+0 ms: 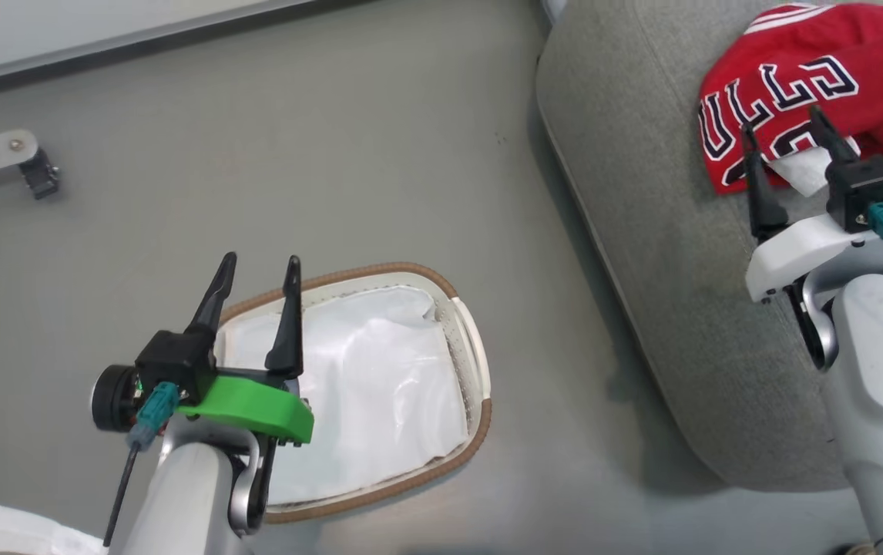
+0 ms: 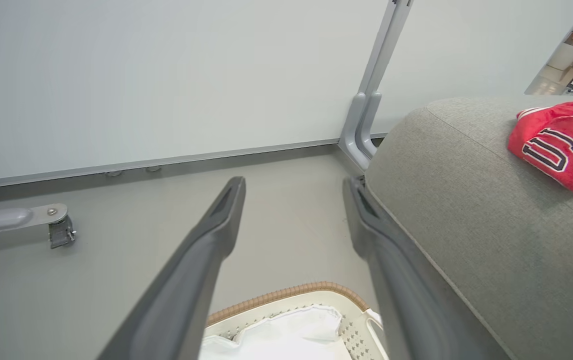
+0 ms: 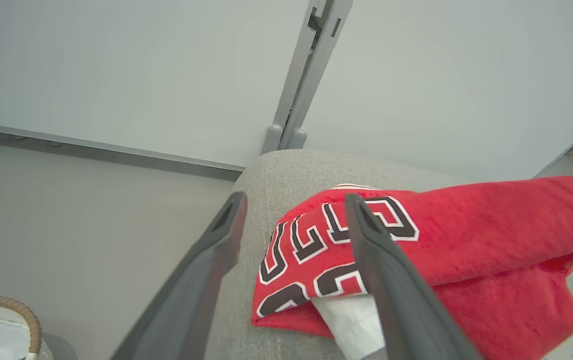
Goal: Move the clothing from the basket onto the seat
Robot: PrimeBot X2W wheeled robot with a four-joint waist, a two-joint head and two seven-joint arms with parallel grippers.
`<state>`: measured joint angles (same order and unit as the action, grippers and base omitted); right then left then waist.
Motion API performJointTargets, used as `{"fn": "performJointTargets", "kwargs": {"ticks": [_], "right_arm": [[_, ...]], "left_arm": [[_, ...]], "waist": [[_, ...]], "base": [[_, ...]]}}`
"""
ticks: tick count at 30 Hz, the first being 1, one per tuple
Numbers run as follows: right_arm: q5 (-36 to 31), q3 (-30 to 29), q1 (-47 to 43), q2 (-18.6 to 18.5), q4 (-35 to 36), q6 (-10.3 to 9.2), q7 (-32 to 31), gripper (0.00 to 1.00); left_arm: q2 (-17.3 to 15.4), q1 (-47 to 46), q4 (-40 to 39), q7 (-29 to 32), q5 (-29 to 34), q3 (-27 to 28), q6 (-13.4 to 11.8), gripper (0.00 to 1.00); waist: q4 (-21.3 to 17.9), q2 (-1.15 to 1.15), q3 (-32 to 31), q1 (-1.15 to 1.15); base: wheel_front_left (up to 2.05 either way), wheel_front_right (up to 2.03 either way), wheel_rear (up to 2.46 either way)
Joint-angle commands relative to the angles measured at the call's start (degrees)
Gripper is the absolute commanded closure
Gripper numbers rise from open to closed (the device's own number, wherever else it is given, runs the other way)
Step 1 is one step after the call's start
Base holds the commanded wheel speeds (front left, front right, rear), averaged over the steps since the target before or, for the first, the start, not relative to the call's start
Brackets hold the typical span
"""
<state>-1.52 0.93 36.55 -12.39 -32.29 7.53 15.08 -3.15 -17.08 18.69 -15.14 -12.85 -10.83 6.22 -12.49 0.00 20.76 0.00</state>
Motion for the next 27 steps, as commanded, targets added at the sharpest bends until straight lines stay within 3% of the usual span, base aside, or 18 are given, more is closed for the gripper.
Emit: {"fn": "performJointTargets", "kwargs": {"ticks": [1,16,27], "right_arm": [[0.5,0.3,-1.3,0.4,0.4,-0.08,0.1,0.00],[1.4,3.0,-6.3,5.4,-0.4,-0.08,0.1,0.00],[2.7,1.8,-11.6,7.6,0.5,-0.08,0.1,0.00]], "left_arm": [[0.0,1.6,0.0,0.0,0.8,1.1,-0.3,0.00],[0.2,8.4,0.2,0.0,2.5,10.2,-4.0,0.00],[0.2,12.4,-0.3,0.0,4.5,12.1,-5.5,0.00]], "waist": [[4.1,0.00,-4.0,0.00],[8.1,0.00,-10.2,0.00],[10.0,0.00,-13.2,0.00]], "base": [[0.00,0.00,0.00],[0.00,0.00,0.00],[0.00,0.00,0.00]]}}
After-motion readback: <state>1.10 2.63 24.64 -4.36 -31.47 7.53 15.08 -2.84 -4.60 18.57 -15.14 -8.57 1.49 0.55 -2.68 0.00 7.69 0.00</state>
